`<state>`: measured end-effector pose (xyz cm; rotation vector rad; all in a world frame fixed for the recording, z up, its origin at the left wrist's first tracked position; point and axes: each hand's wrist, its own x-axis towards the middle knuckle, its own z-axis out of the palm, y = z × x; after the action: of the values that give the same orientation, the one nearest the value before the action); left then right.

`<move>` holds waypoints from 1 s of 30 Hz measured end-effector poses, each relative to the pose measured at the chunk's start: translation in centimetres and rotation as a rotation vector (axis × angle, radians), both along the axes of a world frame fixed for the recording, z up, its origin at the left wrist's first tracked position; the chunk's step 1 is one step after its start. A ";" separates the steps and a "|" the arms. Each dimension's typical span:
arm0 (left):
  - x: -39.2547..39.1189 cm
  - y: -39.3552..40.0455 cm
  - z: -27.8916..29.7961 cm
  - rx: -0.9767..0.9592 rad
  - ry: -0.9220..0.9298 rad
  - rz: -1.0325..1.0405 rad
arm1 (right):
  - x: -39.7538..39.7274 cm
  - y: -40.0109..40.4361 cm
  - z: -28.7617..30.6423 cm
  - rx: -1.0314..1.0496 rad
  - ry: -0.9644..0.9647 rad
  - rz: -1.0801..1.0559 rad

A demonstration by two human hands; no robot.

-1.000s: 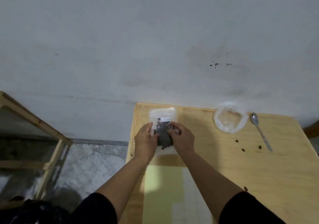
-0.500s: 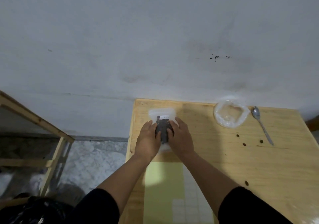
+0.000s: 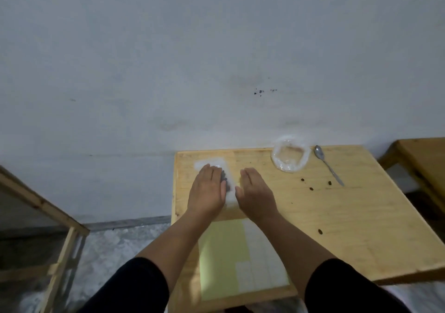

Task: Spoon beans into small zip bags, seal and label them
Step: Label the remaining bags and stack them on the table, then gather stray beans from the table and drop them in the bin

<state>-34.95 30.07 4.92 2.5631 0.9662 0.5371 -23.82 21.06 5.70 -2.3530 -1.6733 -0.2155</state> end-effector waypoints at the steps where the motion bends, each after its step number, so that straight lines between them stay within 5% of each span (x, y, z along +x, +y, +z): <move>1: 0.2 -0.6 0.2 0.010 -0.001 -0.019 | 0.2 -0.9 0.0 -0.004 -0.007 -0.015; 7: 2.2 -5.3 0.4 0.011 -0.020 -0.095 | 3.2 -7.2 -0.7 -0.001 -0.001 -0.112; 16: 7.0 -10.3 -4.0 0.115 0.072 -0.172 | 11.2 -15.4 -5.1 -0.175 0.366 -0.305; 22: 13.0 -15.6 -8.6 -0.053 0.208 -0.083 | 15.7 -18.2 -6.9 -0.296 0.496 -0.123; 30: 14.1 -19.0 -11.2 -0.129 0.234 0.086 | 17.7 -19.1 -8.4 -0.187 0.534 0.087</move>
<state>-20.84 11.02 -6.27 2.5156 1.1526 0.1914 -6.08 1.98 -2.74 -2.1828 -1.5655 0.5591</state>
